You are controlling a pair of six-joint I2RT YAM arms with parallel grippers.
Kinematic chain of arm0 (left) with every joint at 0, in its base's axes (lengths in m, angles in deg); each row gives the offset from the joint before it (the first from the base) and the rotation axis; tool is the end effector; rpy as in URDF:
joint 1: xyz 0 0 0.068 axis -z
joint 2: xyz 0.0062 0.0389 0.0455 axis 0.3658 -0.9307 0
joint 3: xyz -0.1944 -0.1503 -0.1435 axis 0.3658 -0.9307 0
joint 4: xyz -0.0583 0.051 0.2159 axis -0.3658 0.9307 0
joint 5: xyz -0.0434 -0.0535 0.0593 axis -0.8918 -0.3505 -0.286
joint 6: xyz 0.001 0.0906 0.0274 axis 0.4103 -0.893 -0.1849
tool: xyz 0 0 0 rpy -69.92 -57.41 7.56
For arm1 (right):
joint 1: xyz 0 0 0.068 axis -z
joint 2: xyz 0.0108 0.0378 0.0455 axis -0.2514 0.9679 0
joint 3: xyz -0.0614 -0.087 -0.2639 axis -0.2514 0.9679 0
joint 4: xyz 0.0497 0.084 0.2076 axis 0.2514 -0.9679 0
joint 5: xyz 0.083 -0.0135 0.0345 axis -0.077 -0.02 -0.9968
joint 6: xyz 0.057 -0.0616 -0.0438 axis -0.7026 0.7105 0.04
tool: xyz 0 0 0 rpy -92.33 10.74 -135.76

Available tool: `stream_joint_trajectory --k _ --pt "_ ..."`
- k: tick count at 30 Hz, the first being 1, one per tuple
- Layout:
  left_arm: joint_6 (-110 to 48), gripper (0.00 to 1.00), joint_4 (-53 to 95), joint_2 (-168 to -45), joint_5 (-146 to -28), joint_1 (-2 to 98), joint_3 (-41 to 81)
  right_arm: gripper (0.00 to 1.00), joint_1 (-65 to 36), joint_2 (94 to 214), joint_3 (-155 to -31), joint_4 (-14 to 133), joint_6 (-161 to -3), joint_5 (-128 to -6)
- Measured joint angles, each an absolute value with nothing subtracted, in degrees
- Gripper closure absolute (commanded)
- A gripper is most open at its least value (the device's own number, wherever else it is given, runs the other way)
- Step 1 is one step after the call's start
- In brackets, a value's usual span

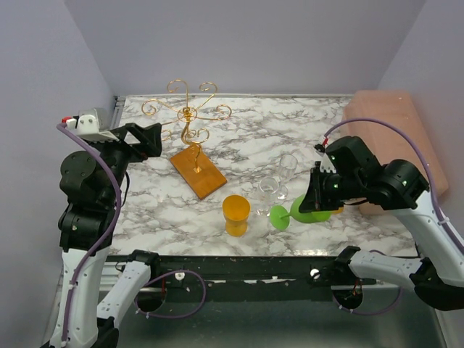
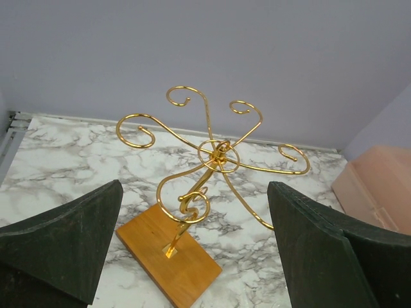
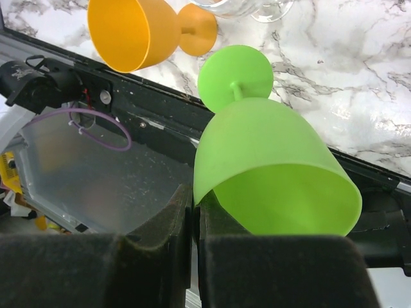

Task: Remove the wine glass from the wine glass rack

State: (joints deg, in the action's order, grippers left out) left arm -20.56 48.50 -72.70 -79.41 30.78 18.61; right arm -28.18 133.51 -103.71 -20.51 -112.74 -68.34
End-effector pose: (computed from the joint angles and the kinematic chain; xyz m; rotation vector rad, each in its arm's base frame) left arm 0.1242 -0.0212 0.4627 -0.1537 1.5084 -0.4397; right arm 0.0935 0.1037 0.3702 -0.1873 2.6742 0.6992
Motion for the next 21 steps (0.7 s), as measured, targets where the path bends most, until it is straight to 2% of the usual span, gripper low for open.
stream_joint_trajectory --k 21 --pt "-21.65 0.02 40.66 -66.38 -67.72 30.4 3.88 0.99 -28.18 141.71 -94.47 -20.47 -120.34 -53.65"
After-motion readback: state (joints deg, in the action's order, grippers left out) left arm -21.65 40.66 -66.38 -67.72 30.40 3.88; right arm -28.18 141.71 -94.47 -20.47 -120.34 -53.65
